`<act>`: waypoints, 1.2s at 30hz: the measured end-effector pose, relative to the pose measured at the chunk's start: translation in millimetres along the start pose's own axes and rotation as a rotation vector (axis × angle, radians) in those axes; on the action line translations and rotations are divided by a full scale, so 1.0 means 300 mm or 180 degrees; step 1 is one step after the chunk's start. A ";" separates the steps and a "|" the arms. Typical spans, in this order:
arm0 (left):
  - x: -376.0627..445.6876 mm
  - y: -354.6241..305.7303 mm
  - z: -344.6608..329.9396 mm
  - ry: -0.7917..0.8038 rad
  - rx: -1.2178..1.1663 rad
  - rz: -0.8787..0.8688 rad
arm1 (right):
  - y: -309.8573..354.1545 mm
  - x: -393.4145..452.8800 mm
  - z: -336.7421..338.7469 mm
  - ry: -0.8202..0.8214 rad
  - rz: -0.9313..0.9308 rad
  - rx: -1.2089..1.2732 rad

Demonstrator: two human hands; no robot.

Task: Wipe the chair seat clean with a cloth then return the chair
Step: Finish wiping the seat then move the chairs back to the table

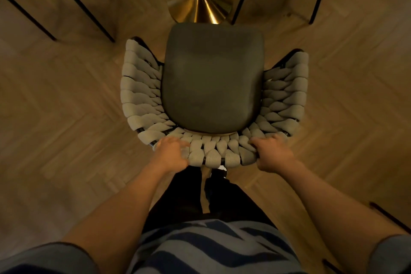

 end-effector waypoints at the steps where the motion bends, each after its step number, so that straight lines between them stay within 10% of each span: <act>1: -0.008 0.017 0.011 -0.0345 -0.0652 0.0151 | -0.010 -0.019 0.006 -0.0336 -0.0158 0.0744; 6: -0.077 0.091 0.039 -0.2110 -0.2234 0.1778 | -0.050 -0.127 -0.067 -0.1933 -0.2236 0.3769; 12: -0.076 0.089 -0.074 -0.1534 -0.5011 0.2756 | -0.002 -0.048 -0.212 -0.0456 -0.3127 0.6134; 36: 0.213 0.159 0.201 -0.1413 -0.5293 0.2456 | 0.038 0.327 0.204 -0.0541 -0.2869 0.5311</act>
Point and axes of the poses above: each hand's wrist, its own x-axis towards the middle knuckle, its own z-axis out of the back of the hand, y = z × x, the point moved 3 cm from there along x, towards the middle knuckle, and after that the axes turned 1 degree about -z, right-handed, at the moved point
